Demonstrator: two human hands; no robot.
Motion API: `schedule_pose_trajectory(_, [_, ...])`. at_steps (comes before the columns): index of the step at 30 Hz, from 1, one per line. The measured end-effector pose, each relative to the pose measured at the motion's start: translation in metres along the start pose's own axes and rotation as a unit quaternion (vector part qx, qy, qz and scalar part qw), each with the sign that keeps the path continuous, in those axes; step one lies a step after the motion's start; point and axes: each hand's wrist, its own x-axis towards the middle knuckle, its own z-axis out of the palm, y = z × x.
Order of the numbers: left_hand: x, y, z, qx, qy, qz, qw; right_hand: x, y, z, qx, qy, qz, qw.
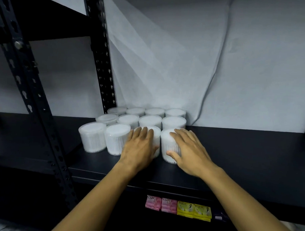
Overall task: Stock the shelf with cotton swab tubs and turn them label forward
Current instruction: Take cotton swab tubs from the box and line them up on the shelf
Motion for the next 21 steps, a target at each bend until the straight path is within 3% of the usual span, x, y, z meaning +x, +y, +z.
schedule_pose_trajectory(13, [-0.01, 0.083, -0.009, -0.084, 0.033, 0.079, 0.993, -0.077, 0.055, -0.054, 0.026, -0.018, 0.037, 0.999])
schedule_pose_trajectory(21, [-0.021, 0.091, -0.023, -0.161, -0.008, 0.104, 0.981, -0.103, 0.077, -0.073, 0.054, -0.034, 0.018, 0.998])
